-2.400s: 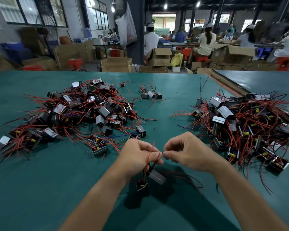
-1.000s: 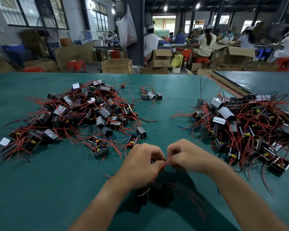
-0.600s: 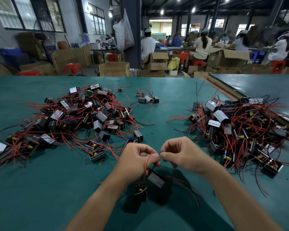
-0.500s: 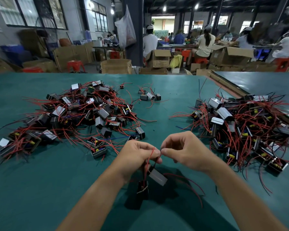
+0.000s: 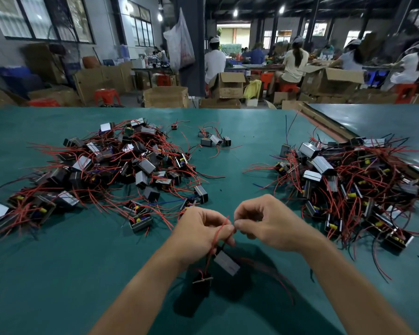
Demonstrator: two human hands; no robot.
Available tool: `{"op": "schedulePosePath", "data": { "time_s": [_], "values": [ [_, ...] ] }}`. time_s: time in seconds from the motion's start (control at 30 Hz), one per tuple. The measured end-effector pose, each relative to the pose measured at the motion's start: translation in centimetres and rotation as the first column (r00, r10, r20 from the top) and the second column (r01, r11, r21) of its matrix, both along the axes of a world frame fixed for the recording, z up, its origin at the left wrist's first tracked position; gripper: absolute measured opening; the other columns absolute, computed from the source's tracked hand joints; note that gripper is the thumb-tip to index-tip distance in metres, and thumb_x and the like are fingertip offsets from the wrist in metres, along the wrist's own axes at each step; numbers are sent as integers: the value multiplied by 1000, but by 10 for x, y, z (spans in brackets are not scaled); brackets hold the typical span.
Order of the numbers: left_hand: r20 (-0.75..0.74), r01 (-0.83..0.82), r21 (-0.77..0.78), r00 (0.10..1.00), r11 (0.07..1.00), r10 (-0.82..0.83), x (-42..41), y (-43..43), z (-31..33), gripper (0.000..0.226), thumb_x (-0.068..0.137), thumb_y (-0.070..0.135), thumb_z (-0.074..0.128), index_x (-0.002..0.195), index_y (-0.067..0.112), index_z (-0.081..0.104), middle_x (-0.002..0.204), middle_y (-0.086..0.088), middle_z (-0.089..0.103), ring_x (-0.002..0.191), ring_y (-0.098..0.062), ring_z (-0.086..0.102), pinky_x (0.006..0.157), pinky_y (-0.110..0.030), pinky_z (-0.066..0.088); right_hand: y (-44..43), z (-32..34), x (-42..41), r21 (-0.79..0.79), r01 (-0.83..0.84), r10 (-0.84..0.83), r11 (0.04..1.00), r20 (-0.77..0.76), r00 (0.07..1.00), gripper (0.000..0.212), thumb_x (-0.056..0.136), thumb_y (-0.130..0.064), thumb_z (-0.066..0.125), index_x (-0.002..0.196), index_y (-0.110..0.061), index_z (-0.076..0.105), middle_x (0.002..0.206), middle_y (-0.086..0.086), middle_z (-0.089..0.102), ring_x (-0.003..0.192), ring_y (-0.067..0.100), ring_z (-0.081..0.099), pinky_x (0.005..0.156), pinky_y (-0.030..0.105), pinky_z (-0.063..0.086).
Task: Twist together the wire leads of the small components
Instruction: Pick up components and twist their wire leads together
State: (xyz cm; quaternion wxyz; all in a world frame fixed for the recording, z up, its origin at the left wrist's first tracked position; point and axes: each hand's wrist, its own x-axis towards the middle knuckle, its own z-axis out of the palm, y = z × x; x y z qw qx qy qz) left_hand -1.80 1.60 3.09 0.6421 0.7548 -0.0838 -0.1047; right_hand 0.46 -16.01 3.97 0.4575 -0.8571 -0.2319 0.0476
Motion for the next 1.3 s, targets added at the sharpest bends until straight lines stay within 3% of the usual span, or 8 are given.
{"op": "schedulePosePath", "data": {
  "time_s": [0.17,0.37,0.6,0.73,0.87,0.97,1.13,1.3],
  "values": [
    [305,-87,221,952,971,16,0,-4,-8,25,86,6,68,65,18,72,61,0,71,49,-2,51,51,-20,41,-2,-1,5,17,38,-37,999,-63,997,25,88,-1,66,67,-14,64,49,-6,57,48,12,51,53,28,44],
    [129,-133,15,983,991,130,4,0,-5,16,89,6,66,74,5,66,61,-10,68,34,-12,47,38,-19,39,2,1,1,132,179,-185,975,41,982,14,89,-10,67,75,-11,66,55,-2,59,49,10,48,54,27,44],
    [-87,-230,-126,972,965,220,8,3,0,10,96,10,57,87,7,62,65,-4,69,36,-15,56,38,-16,39,7,-3,-5,129,-11,18,992,-54,998,10,84,-9,72,75,-9,69,60,1,60,52,10,45,51,27,36],
    [-75,-226,-138,973,964,217,11,6,-1,13,94,5,58,84,4,65,63,0,68,40,-10,55,40,-19,47,11,-11,-2,84,-30,31,996,-7,1000,7,82,-17,75,77,-12,71,61,13,61,56,14,45,55,31,36],
    [-47,-193,-118,981,974,189,11,8,0,10,92,3,60,84,2,67,61,1,66,44,-8,52,43,-18,47,11,-13,1,46,-9,5,999,78,997,9,83,-18,76,75,-15,72,51,-10,52,48,3,39,50,18,33],
    [-41,-190,-98,981,977,187,10,8,0,10,92,4,61,86,0,68,59,1,63,45,-9,52,44,-18,46,12,-14,1,66,-12,6,998,83,997,10,83,-16,76,74,-14,72,49,-13,50,47,1,37,49,15,31],
    [-85,-165,-160,985,973,153,8,8,6,18,96,11,56,99,-4,66,79,-11,66,51,-14,55,49,-22,51,12,-14,1,116,-16,7,993,74,997,17,84,-16,75,69,-23,69,56,-10,52,53,4,39,52,22,33],
    [-139,-106,-224,987,969,75,7,10,11,21,101,18,47,106,3,61,94,-19,67,71,-26,60,57,-28,57,14,-15,3,96,34,-47,995,135,990,19,80,-21,77,67,-30,67,57,-5,50,54,7,39,54,29,35]
  ]
}}
